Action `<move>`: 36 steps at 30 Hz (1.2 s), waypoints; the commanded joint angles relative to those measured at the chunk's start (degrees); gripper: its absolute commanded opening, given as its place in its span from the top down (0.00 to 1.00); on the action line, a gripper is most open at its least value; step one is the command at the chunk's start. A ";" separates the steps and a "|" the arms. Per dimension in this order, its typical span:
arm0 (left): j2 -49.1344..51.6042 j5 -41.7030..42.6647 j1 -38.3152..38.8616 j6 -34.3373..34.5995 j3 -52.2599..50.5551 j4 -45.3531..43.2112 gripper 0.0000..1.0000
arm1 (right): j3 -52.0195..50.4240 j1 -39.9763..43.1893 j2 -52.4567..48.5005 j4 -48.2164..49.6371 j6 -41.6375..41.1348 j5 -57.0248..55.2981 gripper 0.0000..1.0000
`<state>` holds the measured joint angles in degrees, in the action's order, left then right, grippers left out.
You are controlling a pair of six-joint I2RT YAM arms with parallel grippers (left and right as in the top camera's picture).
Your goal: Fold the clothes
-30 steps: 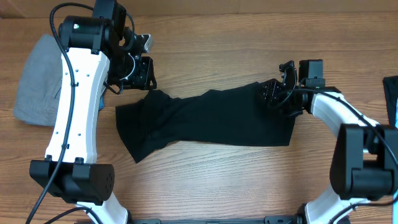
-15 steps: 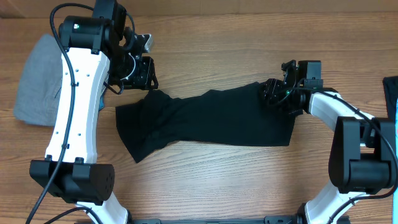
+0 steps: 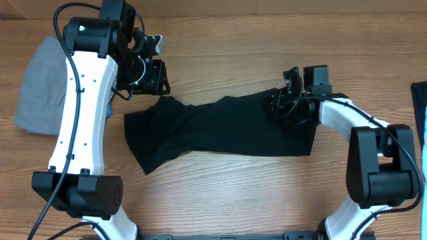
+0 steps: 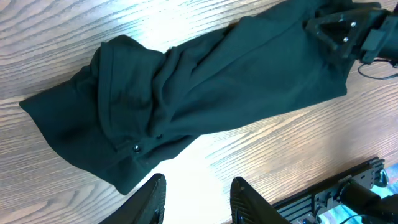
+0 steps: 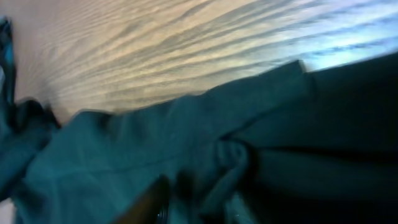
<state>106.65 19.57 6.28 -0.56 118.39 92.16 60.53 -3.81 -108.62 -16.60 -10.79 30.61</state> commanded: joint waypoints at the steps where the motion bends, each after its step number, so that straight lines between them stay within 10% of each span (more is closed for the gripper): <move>1: -0.92 1.05 0.17 -0.50 0.17 0.17 0.62 | -0.02 1.03 -0.81 0.52 0.50 -2.54 0.77; 6: -0.92 1.03 0.17 -0.52 0.17 0.13 0.62 | 1.92 4.48 -0.63 -0.68 0.50 -1.31 0.96; 23: -0.92 1.16 2.19 -0.31 -3.28 0.46 0.56 | 9.84 14.43 13.97 -15.30 0.50 8.26 0.96; 36: -0.90 1.46 6.60 0.98 -31.82 -16.63 0.61 | 9.84 14.43 14.38 -17.77 0.50 5.90 0.96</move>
<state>106.50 19.99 11.94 0.12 90.98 78.15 69.23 10.68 -95.07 -34.54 -10.48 37.04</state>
